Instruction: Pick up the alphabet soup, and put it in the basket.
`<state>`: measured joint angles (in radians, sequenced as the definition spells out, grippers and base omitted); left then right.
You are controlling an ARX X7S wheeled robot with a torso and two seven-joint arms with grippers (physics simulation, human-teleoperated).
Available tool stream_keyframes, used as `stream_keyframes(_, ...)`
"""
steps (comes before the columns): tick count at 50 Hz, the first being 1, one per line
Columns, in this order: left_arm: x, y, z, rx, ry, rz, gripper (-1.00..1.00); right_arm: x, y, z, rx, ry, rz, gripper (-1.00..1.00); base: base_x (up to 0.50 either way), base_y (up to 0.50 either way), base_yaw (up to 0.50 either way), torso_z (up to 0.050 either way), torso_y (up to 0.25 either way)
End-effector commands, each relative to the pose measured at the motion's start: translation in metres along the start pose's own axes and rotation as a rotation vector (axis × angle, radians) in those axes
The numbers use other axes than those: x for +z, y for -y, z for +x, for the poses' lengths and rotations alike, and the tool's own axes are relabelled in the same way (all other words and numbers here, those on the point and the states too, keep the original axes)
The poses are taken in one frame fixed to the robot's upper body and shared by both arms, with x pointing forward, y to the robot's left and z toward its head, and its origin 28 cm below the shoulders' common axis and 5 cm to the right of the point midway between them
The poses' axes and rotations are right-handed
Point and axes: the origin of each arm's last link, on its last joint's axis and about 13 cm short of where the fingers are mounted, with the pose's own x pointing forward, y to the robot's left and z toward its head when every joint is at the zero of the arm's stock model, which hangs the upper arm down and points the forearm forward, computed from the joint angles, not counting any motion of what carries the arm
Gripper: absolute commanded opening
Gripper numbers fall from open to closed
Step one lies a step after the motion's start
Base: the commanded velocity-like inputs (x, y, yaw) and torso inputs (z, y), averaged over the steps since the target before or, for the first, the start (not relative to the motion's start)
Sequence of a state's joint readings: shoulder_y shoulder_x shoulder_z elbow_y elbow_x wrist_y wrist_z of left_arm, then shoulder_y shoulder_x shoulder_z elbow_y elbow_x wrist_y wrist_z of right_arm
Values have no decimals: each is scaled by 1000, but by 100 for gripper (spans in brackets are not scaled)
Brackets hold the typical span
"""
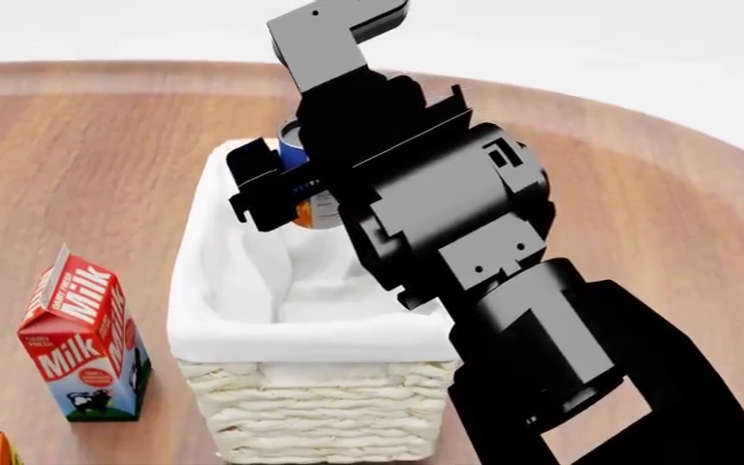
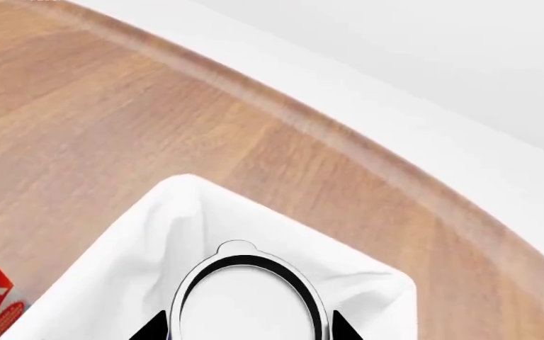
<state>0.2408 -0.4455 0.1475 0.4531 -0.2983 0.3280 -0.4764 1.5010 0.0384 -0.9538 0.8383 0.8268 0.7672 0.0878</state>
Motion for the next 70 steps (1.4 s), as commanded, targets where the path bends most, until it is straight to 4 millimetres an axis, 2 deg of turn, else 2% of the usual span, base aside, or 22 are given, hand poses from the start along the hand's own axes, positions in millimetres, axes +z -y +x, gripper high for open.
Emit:
stream_keyframes(1,0,-1,0,-8,8,-14,100,6,1,-1,-9,25,-28,-100,0,0,0,0,-18)
stream_keyframes(70,2,1,-1,-11,16,-3,100,6,-1,-2,-14,28,-54,-100,0,0,0,0,-54)
